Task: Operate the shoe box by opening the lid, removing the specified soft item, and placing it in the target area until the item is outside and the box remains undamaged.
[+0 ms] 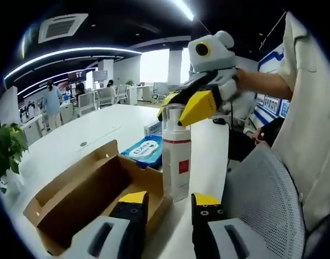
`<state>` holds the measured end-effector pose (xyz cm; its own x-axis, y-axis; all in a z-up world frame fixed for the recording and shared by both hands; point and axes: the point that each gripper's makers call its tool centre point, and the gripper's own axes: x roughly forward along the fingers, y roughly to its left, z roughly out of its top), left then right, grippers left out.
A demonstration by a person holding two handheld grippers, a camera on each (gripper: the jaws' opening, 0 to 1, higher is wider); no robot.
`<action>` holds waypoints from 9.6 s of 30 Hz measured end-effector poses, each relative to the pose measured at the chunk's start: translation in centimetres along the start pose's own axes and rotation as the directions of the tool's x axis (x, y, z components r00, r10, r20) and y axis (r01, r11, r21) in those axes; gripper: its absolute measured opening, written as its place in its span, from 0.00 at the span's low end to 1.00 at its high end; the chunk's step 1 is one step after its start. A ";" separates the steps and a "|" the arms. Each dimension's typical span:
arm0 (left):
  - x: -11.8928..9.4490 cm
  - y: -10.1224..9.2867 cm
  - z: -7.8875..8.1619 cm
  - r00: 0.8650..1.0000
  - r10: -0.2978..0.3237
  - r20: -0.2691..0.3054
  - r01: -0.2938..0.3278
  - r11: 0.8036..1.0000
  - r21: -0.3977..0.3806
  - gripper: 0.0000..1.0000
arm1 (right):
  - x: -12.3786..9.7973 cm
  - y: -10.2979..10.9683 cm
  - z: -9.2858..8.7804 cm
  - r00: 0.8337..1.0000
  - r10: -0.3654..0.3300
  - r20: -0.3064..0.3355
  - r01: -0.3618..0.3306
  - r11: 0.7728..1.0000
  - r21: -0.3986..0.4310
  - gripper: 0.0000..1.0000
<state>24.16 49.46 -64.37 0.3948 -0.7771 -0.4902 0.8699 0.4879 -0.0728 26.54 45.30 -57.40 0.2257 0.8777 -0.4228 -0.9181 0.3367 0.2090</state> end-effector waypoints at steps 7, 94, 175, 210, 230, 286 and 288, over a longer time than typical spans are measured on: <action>-2.4 2.1 0.2 0.999 0.052 0.014 -0.051 0.998 -0.046 0.45 | -1.8 -1.2 1.4 0.998 0.054 -0.012 -0.055 0.995 -0.081 0.16; -9.5 9.0 -5.5 0.938 0.331 -0.105 -0.347 0.877 -0.333 0.86 | -1.3 -25.7 -7.0 0.926 0.044 -0.374 -0.234 0.846 -0.479 0.19; -12.9 13.2 -13.0 0.764 0.546 -0.344 -0.645 0.629 -0.433 0.05 | 7.9 -22.2 -4.4 0.890 -0.279 -0.360 0.262 0.960 -0.096 0.23; -12.8 13.3 -13.0 0.775 0.542 -0.326 -0.631 0.624 -0.461 0.05 | 8.5 -22.5 -4.3 0.827 -0.405 -0.390 0.472 0.877 0.090 0.07; -12.8 13.2 -13.0 0.770 0.550 -0.323 -0.635 0.620 -0.460 0.05 | 6.4 -20.6 -1.5 0.853 -0.433 -0.292 0.472 0.878 0.076 0.02; -12.9 13.2 -12.8 0.765 0.577 -0.286 -0.637 0.611 -0.470 0.05 | 2.5 -13.0 -2.0 0.855 -0.513 -0.080 0.519 0.848 0.111 0.00; -12.9 13.2 -12.8 0.768 0.573 -0.286 -0.634 0.618 -0.464 0.06 | 2.4 -12.8 -2.2 0.853 -0.517 -0.075 0.522 0.845 0.117 0.00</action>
<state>26.77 71.00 -70.11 0.7172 -0.2032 -0.6666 0.1501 0.9791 -0.1370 38.12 42.33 -63.03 0.6423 0.5487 -0.5351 -0.6193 0.7829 0.0594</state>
